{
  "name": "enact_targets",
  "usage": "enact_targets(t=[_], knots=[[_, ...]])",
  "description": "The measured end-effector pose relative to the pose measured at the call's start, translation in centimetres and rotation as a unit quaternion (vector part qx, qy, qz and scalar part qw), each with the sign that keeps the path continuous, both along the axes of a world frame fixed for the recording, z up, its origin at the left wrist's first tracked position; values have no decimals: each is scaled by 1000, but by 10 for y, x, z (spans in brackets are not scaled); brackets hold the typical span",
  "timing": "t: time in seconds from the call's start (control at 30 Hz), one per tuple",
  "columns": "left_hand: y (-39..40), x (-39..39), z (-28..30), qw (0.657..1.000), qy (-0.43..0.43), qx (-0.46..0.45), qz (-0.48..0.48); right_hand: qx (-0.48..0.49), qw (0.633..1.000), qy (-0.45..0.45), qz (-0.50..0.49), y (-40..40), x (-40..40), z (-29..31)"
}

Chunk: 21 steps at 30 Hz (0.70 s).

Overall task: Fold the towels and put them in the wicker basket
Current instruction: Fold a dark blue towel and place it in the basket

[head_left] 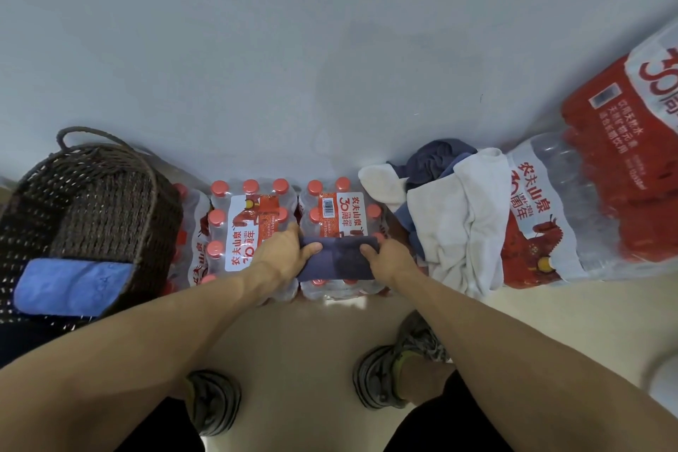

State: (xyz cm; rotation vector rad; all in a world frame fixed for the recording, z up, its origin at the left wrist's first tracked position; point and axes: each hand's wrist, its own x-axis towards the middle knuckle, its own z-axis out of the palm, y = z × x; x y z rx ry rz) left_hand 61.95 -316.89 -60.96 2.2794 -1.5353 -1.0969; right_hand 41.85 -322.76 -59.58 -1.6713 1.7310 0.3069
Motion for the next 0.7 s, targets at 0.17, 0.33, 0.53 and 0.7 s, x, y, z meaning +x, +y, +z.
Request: enact_targets(t=[0.17,0.33,0.53,0.7], knots=[[-2,-3,3,996,-38,36,-68,-30,998,-21,-54,2,-6,1],[-9,-4,6,995,65,79,-3,-8,1000,15,-13,2,-7,5],[-24,-7,32,983,167,17,74,-8,998,37,48,-5,0,21],[-32,-18,81,979,189,-66,-38,-40,974,111,195,-21,14,76]])
